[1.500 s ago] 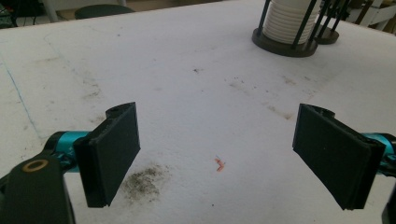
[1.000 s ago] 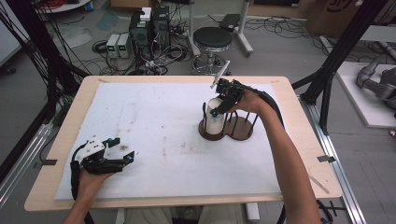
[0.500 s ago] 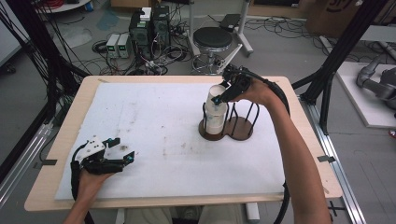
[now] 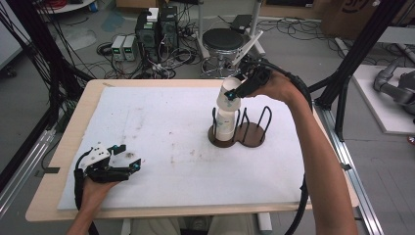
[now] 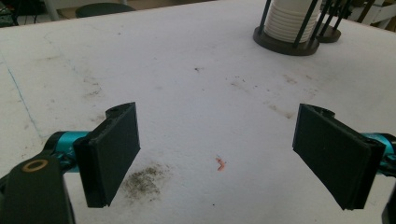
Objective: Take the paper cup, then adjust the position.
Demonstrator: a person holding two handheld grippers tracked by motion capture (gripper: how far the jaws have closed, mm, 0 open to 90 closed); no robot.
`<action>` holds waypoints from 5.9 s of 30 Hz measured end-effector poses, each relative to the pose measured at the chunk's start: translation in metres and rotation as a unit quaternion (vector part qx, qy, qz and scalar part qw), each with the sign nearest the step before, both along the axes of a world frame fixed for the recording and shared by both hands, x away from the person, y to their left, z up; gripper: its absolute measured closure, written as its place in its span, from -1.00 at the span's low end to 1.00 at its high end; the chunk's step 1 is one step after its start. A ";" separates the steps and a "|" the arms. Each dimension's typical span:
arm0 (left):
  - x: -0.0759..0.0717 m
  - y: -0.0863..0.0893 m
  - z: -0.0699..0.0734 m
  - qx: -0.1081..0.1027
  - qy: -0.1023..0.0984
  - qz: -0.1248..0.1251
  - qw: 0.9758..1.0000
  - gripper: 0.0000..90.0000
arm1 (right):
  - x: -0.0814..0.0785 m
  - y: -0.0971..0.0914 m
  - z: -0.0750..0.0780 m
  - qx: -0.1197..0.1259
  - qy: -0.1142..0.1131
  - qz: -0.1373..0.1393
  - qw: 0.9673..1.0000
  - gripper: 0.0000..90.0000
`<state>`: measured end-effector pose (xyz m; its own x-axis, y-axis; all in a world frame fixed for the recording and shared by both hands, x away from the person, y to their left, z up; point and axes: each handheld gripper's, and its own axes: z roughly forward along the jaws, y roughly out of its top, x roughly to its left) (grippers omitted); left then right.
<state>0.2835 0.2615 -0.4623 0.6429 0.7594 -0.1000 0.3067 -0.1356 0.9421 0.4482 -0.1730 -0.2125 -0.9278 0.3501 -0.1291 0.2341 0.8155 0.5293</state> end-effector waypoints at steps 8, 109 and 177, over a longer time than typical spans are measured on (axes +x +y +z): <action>0.000 0.000 0.000 -0.001 -0.001 -0.001 1.000 -0.67 | -0.015 -0.007 -0.001 0.018 -0.005 0.011 1.000 -0.19; 0.006 0.001 0.007 -0.016 0.003 -0.058 0.998 -0.67 | -0.125 -0.047 -0.146 0.258 0.008 0.083 0.963 -0.18; 0.041 -0.161 0.065 -0.052 -0.026 -0.388 0.920 -0.67 | -0.114 0.017 -0.137 0.319 0.031 0.183 0.929 -0.18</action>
<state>0.3246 0.1007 -0.3970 0.9933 0.0581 -0.0997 0.1096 -0.2033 0.9730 0.3339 -0.1557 -0.3494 -0.9985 -0.0039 0.0545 0.0491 0.3719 0.9270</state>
